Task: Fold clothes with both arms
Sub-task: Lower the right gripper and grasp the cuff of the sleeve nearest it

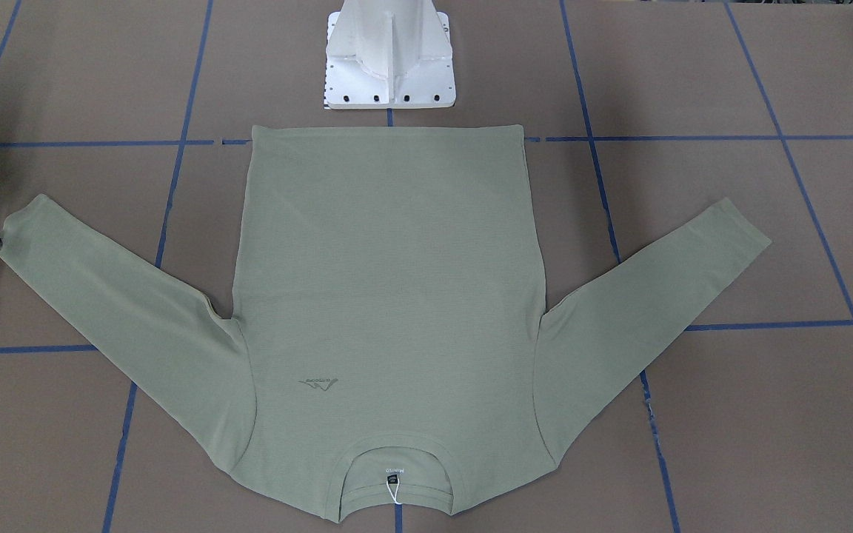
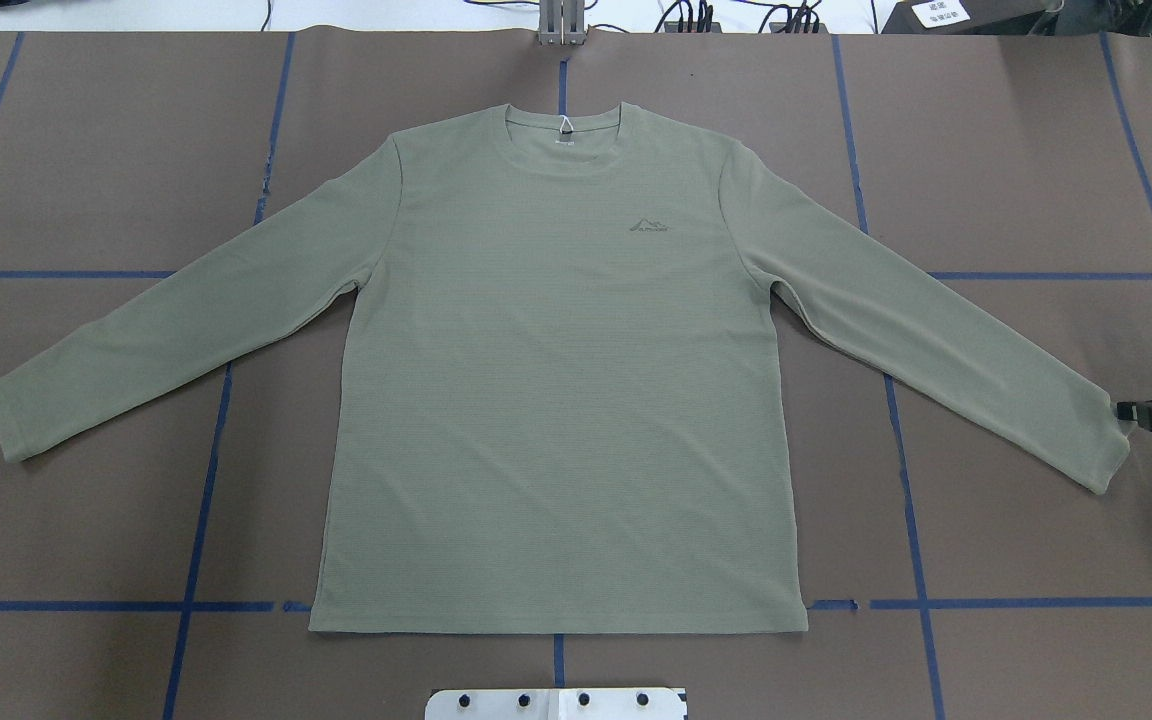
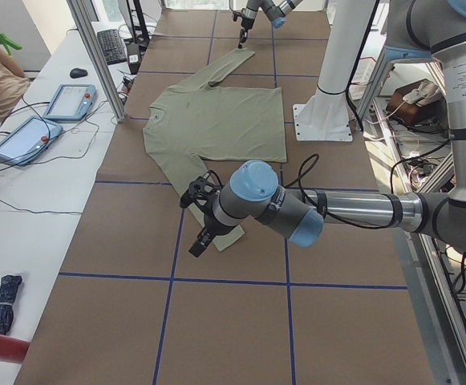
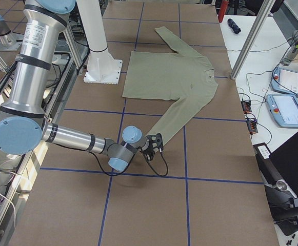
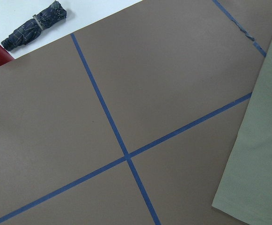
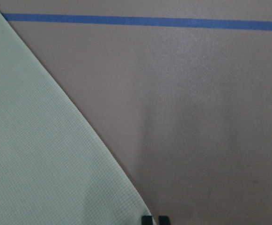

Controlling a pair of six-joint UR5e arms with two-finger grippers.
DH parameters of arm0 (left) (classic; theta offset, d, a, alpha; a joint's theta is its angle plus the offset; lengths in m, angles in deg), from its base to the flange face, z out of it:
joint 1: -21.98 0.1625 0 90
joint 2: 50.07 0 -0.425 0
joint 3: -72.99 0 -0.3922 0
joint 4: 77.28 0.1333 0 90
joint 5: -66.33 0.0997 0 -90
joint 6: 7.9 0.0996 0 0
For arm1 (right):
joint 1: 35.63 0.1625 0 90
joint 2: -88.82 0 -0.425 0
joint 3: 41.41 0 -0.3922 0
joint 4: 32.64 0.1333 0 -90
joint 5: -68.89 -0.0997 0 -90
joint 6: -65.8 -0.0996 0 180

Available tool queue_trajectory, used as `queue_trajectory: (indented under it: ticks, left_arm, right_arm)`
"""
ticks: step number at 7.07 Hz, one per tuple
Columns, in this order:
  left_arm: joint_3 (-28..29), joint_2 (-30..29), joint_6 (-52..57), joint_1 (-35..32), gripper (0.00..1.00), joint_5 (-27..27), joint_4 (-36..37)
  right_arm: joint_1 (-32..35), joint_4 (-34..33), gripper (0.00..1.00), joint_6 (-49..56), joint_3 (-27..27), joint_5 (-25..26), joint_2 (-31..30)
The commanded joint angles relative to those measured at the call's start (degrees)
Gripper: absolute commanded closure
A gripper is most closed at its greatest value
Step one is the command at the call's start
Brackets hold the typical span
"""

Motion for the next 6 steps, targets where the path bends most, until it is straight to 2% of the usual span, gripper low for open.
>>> queue_trajectory:
  ticks: [1, 2, 3, 6]
  left_arm:
    - [-0.08, 0.0, 0.0, -0.03, 0.0, 0.0, 0.0]
    - [-0.08, 0.0, 0.0, -0.03, 0.0, 0.0, 0.0]
    - [-0.08, 0.0, 0.0, -0.03, 0.0, 0.0, 0.0]
    - [0.09, -0.09, -0.09, 0.06, 0.0, 0.0, 0.0]
  right_arm:
    - [0.25, -0.52, 1.0, 0.01, 1.03, -0.17, -0.11]
    - [0.34, -1.48, 1.0, 0.1, 2.26, -0.52, -0.03]
    - [1.38, -6.36, 1.0, 0.1, 5.66, -1.05, 0.06]
    - [3.33, -35.42, 1.0, 0.54, 26.47, -0.36, 1.72]
